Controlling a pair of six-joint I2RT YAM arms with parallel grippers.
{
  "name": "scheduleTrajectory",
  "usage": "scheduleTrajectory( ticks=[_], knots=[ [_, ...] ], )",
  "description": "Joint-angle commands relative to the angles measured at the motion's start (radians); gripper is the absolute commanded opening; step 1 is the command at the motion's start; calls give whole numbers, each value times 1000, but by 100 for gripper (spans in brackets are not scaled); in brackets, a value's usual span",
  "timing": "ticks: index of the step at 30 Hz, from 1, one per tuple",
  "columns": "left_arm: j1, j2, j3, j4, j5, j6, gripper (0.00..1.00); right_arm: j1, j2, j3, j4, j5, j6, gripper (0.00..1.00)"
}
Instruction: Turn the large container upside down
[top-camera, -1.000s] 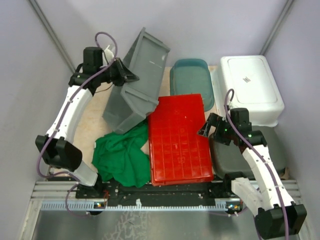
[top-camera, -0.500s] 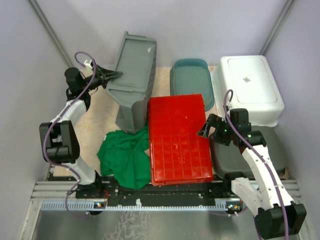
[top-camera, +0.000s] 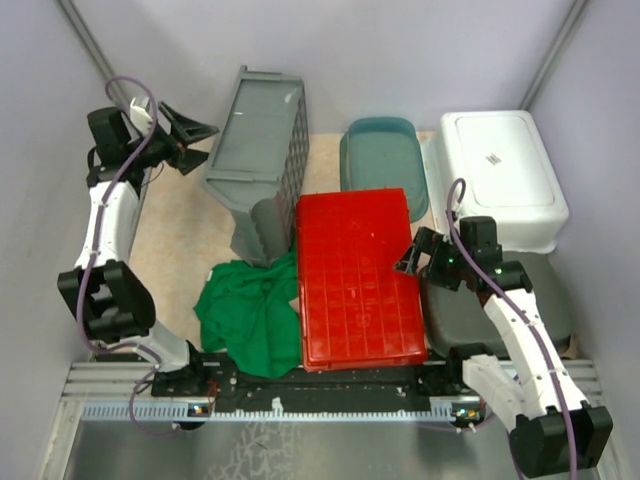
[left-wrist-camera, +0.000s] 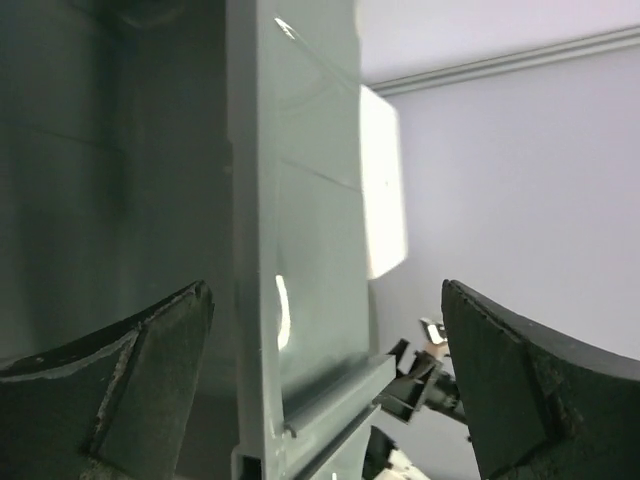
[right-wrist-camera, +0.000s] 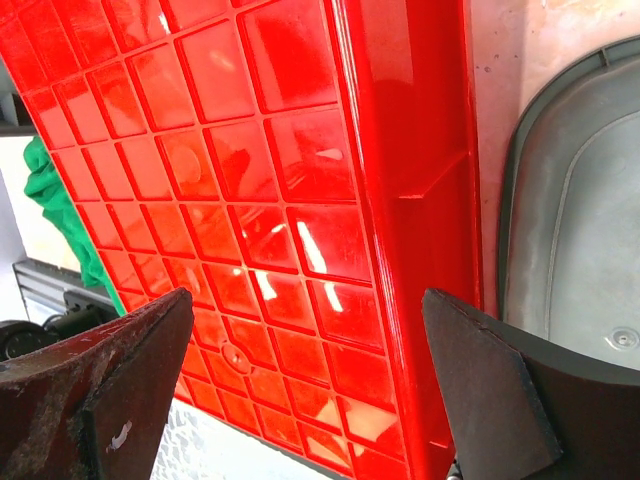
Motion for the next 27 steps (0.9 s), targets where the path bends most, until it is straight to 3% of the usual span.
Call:
scheduleTrajectory(
  ticks=[1,5,8,13,18,23,27],
  knots=[
    [-1,-15,142,-393,-202,334,100,7,12,5,54,-13,0,97],
    [-14,-13,299,-568,-492,486,100,7,15,12,53,-8,-3,97],
    [-65,-45,348,-602,-736,555,100,7,16,9,51,3,1,98],
    [-274,-76,390,-563,-1038,695,100,7,19,4,60,-3,16,98],
    [-375,-11,440,-594,-1130,766,97,7,29,18,55,-12,8,98],
    [-386,32,420,-603,-1146,788,77,7,14,18,42,-6,8,98],
    [-387,47,390,-604,-1129,799,67,7,-5,6,34,-2,16,98]
  ],
)
